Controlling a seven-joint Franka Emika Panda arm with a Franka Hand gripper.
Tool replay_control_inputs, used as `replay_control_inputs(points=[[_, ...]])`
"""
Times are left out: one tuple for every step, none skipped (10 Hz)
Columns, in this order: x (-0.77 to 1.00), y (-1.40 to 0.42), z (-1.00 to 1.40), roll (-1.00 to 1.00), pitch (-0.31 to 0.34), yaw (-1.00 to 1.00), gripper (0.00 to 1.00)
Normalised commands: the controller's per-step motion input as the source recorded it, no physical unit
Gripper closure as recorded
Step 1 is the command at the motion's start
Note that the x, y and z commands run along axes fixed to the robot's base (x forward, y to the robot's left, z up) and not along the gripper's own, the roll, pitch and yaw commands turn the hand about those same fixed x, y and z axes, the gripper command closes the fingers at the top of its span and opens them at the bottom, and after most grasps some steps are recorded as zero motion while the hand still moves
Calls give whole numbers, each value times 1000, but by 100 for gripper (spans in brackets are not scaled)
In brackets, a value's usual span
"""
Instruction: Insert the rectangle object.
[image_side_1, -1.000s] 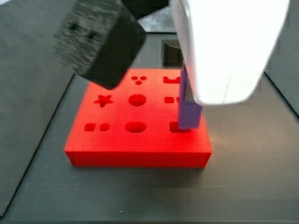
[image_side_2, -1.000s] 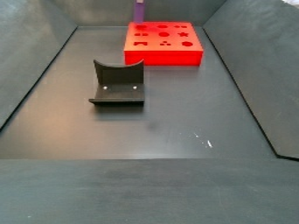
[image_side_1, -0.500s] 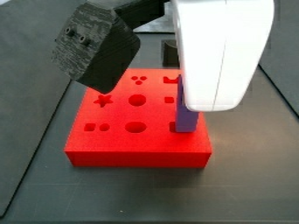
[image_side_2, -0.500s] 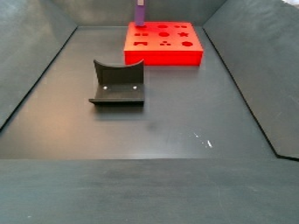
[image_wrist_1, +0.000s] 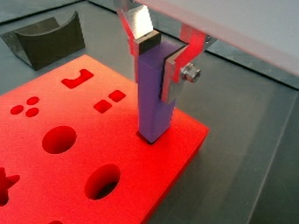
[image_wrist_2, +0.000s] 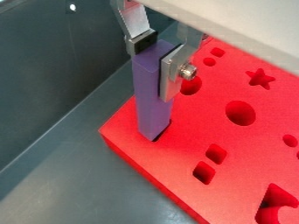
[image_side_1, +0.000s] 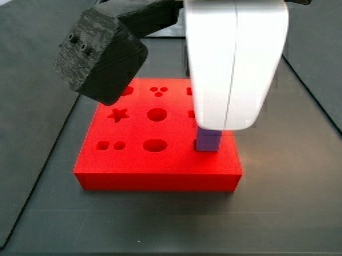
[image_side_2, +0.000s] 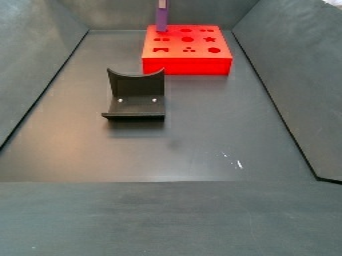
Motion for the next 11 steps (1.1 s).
replay_control_inputs(points=[[0, 0, -149, 0, 0, -137, 100], [0, 0, -129, 0, 0, -71, 100], [140, -26, -174, 0, 10, 0, 100], [220, -40, -280, 0, 27, 126, 100], [349, 0, -340, 0, 53, 377, 100], [323, 0, -403, 4, 60, 271, 100], [137, -49, -546, 63, 83, 34, 100], [20, -66, -694, 141, 139, 0, 100], [0, -66, -751, 141, 154, -9, 100], [0, -20, -683, 134, 179, -54, 100], [0, -123, -669, 137, 171, -91, 100]])
